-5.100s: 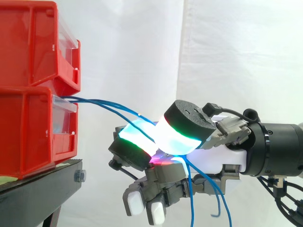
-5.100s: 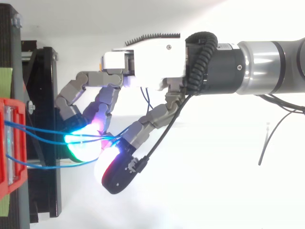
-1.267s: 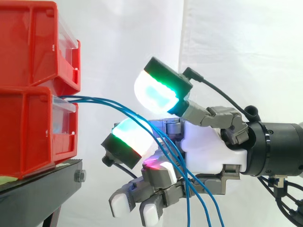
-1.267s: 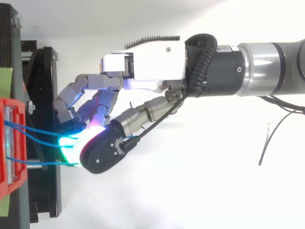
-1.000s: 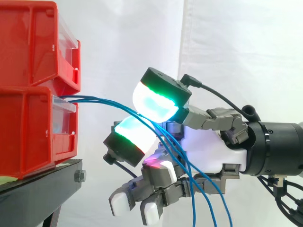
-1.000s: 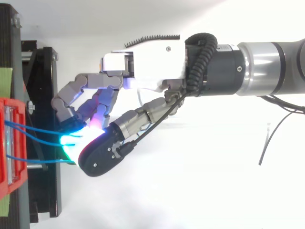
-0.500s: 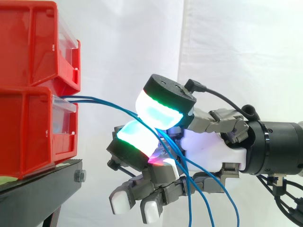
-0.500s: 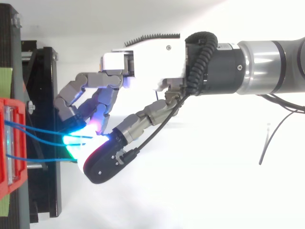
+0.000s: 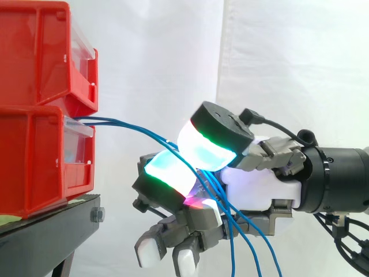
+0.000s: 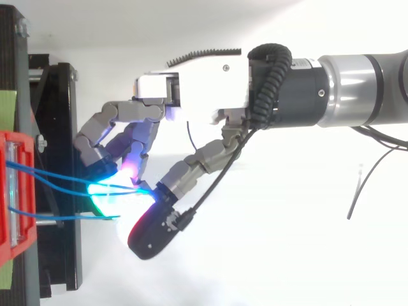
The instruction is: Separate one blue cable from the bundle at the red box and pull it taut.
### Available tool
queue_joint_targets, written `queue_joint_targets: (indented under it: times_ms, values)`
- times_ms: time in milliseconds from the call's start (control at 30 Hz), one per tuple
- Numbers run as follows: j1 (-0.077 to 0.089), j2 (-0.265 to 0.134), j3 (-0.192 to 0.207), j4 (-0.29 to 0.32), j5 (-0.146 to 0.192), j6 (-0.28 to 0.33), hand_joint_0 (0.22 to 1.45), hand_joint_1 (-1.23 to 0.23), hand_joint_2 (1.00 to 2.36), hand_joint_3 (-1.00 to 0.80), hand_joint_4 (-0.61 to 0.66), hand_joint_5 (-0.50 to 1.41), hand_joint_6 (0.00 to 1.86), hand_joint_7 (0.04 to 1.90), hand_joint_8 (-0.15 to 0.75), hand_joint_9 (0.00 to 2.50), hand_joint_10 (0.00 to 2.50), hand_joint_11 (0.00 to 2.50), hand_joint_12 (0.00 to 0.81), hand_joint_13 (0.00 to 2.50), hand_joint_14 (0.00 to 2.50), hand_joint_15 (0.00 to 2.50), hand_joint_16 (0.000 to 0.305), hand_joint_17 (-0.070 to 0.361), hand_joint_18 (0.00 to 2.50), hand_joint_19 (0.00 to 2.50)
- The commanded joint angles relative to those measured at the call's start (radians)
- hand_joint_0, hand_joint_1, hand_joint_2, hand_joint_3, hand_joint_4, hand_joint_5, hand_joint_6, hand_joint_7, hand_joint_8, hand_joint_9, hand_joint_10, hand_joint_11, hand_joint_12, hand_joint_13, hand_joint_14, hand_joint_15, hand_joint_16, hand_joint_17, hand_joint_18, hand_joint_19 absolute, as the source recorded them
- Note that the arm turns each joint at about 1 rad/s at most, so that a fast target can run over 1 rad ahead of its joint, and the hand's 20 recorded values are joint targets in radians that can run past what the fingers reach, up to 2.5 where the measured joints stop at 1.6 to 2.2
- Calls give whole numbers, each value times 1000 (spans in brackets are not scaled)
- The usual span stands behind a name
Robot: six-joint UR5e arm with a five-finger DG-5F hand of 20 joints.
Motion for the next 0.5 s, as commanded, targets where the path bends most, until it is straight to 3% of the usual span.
queue_joint_targets:
  times_ms: [0, 133, 233, 333, 400, 467]
  values:
    - [-1, 3, 1, -7, 0, -5, 481, -860, 1000, -500, 63, -128, 884, 1239, 332, 1166, 21, 1071, 377, 688, 19, 510, 53, 118, 724, 668]
    - [-3, 14, 1, -11, 0, -17, 431, -866, 1000, -500, 64, -126, 881, 1219, 347, 1162, 20, 1039, 397, 692, 18, 512, 57, 129, 741, 651]
    - [-4, 25, 1, -22, 0, -19, 409, -783, 1000, -500, 75, -125, 875, 1172, 359, 1164, 20, 1030, 410, 687, 18, 510, 60, 135, 752, 658]
    - [-6, 29, 8, -31, 5, -20, 478, -563, 1000, -500, 58, -121, 856, 1092, 337, 1164, 22, 1003, 385, 668, 20, 501, 54, 123, 704, 685]
    - [-6, 29, 11, -34, 5, -20, 594, -454, 1000, -500, 42, -118, 835, 1092, 301, 1177, 24, 1009, 352, 666, 20, 513, 47, 106, 663, 721]
    - [-7, 29, 12, -36, 5, -20, 619, -451, 1000, -500, 46, -116, 824, 1115, 303, 1173, 24, 999, 350, 667, 21, 517, 47, 105, 663, 725]
